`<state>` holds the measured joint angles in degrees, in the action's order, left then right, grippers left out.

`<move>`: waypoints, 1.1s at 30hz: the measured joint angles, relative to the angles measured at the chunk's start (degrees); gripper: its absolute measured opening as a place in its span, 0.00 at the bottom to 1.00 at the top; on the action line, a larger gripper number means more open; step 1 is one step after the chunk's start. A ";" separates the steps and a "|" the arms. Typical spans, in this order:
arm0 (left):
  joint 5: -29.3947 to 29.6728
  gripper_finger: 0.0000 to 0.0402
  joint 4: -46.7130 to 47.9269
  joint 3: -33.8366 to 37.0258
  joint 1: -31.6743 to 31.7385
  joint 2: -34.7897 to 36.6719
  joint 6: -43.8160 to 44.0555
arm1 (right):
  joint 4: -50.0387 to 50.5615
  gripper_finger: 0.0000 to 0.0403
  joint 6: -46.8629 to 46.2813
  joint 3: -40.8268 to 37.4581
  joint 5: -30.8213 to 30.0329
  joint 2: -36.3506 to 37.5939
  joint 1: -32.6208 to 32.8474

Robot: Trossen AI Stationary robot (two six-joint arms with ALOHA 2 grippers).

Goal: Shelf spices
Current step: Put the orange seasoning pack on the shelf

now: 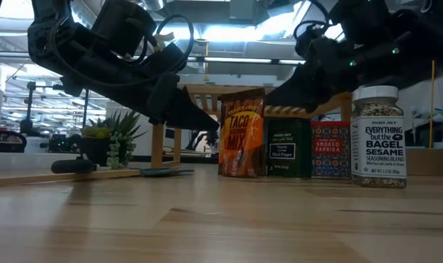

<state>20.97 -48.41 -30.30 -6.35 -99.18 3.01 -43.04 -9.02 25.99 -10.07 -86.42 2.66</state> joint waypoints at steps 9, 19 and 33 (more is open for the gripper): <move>0.00 0.47 0.05 -0.02 -0.20 0.01 -0.02 | -1.34 0.01 0.94 5.72 0.13 -10.18 -0.02; 0.00 0.47 0.12 -0.02 -0.50 0.02 -0.02 | -1.23 0.01 1.99 8.01 2.13 -12.73 -0.07; 0.00 0.47 -0.63 -0.02 -0.50 0.02 -0.92 | -0.93 0.01 1.99 8.01 4.30 -12.71 -0.04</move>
<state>20.97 -49.04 -30.33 -6.85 -99.15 2.09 -43.97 -7.03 34.00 -5.77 -99.14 2.61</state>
